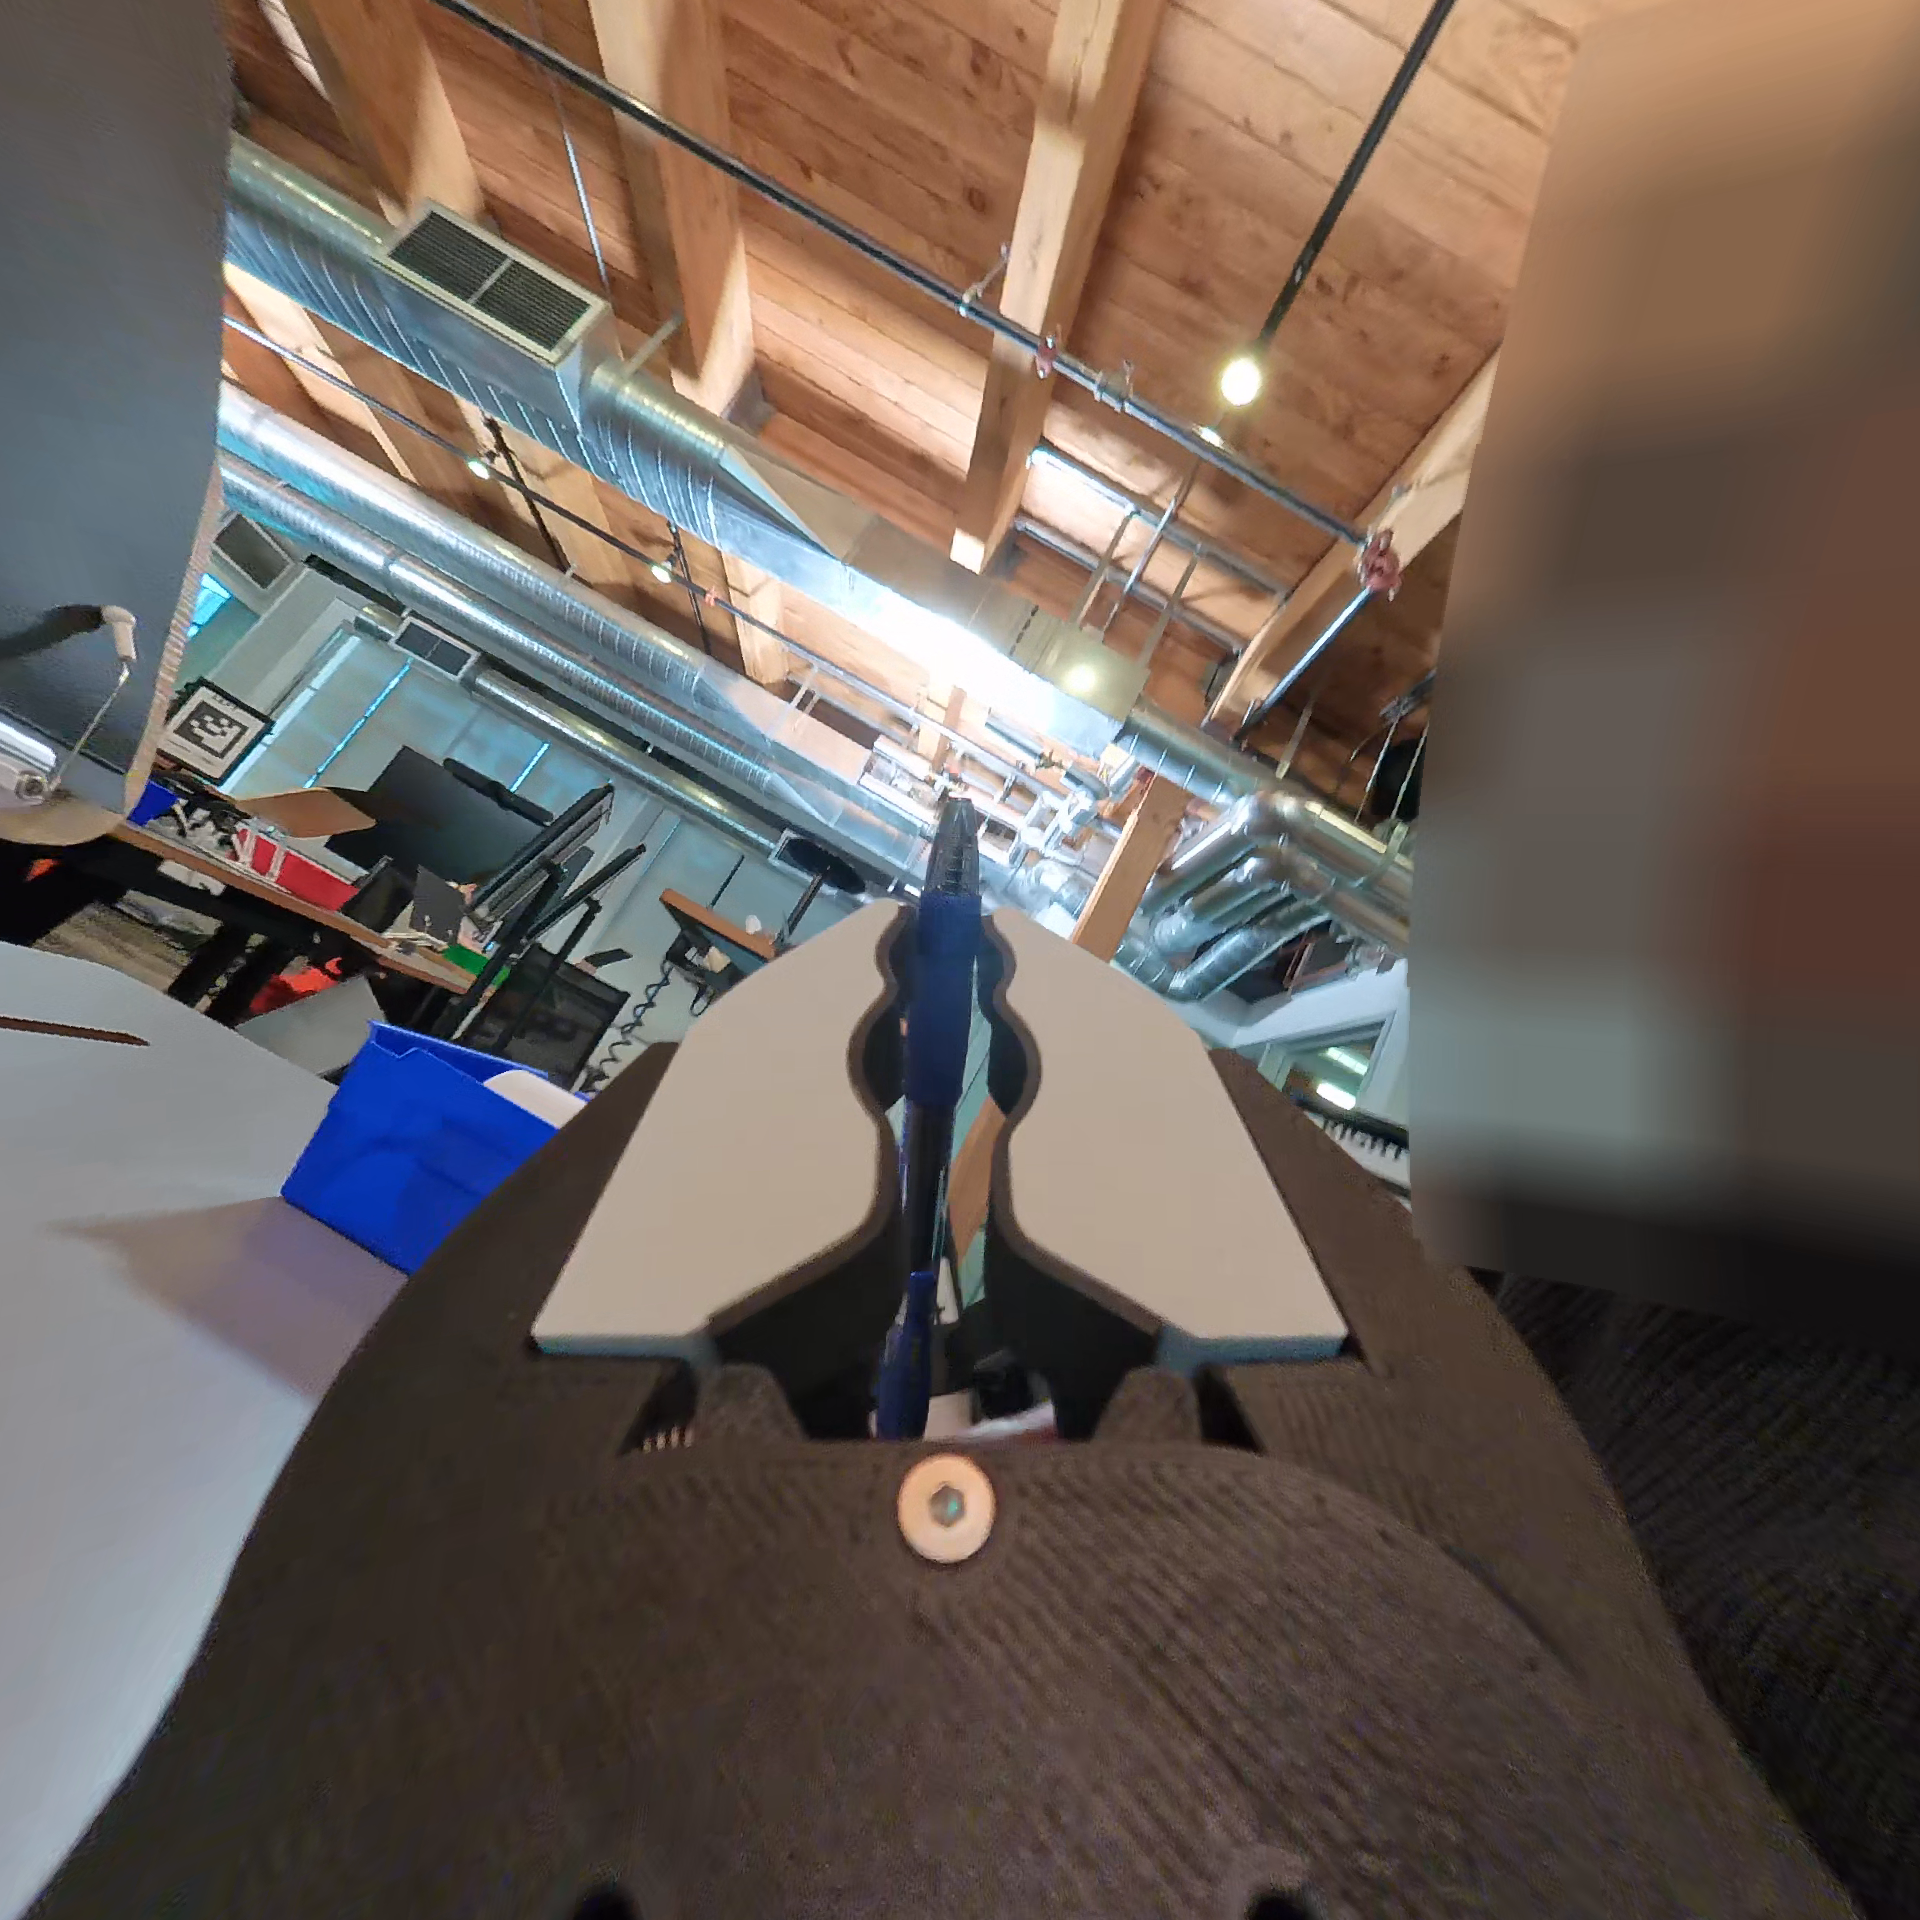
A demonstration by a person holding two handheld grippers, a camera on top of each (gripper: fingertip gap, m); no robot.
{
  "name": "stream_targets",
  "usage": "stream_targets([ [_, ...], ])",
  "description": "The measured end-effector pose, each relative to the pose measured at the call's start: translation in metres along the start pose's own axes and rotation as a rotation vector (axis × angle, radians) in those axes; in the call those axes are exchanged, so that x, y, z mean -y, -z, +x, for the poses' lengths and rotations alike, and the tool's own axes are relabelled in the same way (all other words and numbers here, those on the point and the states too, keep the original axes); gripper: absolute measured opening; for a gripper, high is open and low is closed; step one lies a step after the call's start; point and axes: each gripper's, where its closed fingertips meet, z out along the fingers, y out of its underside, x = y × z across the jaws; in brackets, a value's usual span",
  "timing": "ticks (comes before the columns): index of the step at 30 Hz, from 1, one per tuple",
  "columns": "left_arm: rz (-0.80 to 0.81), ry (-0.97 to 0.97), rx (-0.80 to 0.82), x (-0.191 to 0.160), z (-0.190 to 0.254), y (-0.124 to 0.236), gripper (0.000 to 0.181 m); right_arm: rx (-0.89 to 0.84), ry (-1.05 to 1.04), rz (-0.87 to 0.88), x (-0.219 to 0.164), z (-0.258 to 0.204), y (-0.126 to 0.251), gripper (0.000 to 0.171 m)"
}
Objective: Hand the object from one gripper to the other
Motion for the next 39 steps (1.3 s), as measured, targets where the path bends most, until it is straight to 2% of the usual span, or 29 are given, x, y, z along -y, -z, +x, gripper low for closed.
stream_targets([
  [3, 0.045, 0.086, -0.013, 0.005, -0.004, 0.003, 0.010, -0.019, -0.059, -0.027, -0.011, 0.005, -0.003, 0.050],
  [7, 0.063, 0.105, -0.018, 0.006, -0.004, 0.004, 0.010, 0.000, -0.162, -0.009, -0.016, 0.007, -0.005, 0.044],
  [9, 0.076, 0.115, -0.020, 0.009, -0.004, 0.005, 0.010, 0.013, -0.212, -0.004, -0.019, 0.008, -0.006, 0.037],
  [11, 0.078, 0.114, -0.016, 0.009, -0.005, 0.005, 0.010, 0.056, -0.244, -0.021, -0.023, 0.002, -0.006, 0.013],
  [16, 0.090, 0.137, -0.015, 0.010, -0.007, 0.007, 0.010, 0.068, -0.221, -0.025, -0.020, 0.000, -0.005, 0.011],
  [22, 0.070, 0.138, 0.004, 0.008, -0.014, 0.012, 0.011, 0.042, -0.175, 0.044, 0.014, 0.012, 0.010, 0.011],
  [25, 0.056, 0.144, 0.015, 0.001, -0.020, 0.014, 0.013, 0.025, -0.155, 0.026, 0.026, 0.017, 0.018, 0.011],
  [26, 0.048, 0.148, 0.026, -0.002, -0.024, 0.015, 0.020, 0.015, -0.145, 0.015, 0.029, 0.020, 0.020, 0.011],
  [31, -0.055, 0.249, 0.149, -0.028, -0.056, 0.015, 0.087, -0.028, -0.023, -0.080, 0.042, 0.028, 0.032, 0.011],
  [32, -0.085, 0.260, 0.171, -0.034, -0.062, 0.016, 0.096, -0.033, 0.011, -0.095, 0.046, 0.029, 0.034, 0.011],
  [34, -0.136, 0.270, 0.205, -0.043, -0.072, 0.018, 0.109, -0.029, 0.065, -0.131, 0.054, 0.030, 0.040, 0.011],
  [39, -0.313, 0.199, 0.212, -0.062, -0.078, 0.018, 0.124, -0.039, 0.116, -0.285, 0.063, 0.043, 0.063, 0.011],
])
